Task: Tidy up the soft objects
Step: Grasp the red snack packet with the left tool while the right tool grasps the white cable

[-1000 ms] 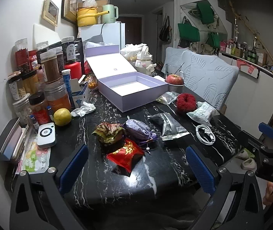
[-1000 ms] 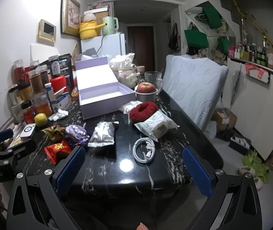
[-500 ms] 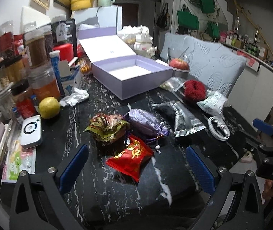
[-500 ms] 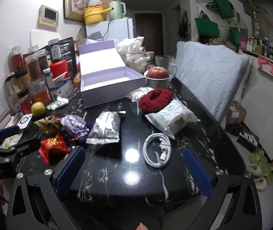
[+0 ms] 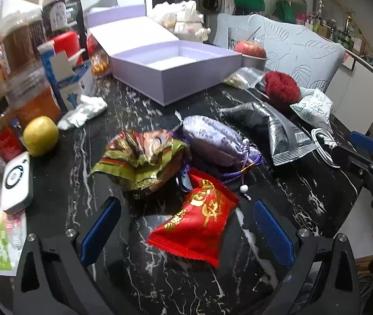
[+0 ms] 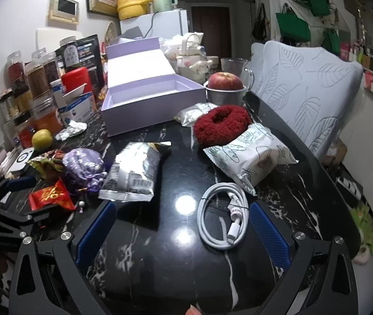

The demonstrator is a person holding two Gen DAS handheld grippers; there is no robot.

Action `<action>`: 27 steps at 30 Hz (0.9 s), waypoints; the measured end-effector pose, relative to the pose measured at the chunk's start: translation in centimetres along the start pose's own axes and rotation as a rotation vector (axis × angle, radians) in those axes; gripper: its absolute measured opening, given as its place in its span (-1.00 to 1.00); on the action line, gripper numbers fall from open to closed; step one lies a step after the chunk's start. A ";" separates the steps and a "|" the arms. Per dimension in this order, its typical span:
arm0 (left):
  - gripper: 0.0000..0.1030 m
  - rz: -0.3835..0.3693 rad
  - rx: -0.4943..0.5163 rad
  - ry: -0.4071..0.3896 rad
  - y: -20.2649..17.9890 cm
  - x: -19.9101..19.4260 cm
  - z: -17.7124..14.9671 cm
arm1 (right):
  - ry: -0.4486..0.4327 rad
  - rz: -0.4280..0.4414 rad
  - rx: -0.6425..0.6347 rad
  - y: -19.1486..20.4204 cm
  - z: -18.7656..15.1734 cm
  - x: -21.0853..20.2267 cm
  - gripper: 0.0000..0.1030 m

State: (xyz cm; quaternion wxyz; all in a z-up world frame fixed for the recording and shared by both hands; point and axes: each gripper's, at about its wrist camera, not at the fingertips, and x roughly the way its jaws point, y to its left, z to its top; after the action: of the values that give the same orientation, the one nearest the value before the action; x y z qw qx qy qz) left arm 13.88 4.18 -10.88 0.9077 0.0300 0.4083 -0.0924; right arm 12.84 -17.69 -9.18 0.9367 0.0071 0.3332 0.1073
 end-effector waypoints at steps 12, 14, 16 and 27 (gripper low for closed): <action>-0.18 -0.037 0.029 0.013 -0.2 1.0 -0.4 | 0.051 -0.059 0.041 -1.8 0.0 2.8 1.00; -0.25 -0.048 0.049 0.007 -0.7 0.8 -0.5 | 0.060 -0.071 0.036 -2.1 0.0 3.1 0.98; -0.25 -0.048 0.076 0.004 -1.2 0.6 -0.6 | 0.072 -0.086 0.031 -2.5 -0.1 3.3 0.88; -0.26 -0.096 0.029 0.014 -0.6 0.7 -0.2 | 0.085 -0.110 -0.022 -2.3 -0.4 3.7 0.01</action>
State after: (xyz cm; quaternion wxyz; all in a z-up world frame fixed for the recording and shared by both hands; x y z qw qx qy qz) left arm 14.03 3.51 -11.49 0.8988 0.0243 0.4140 -0.1416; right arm 15.82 -19.21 -11.97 0.9262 -0.0260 0.3713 0.0596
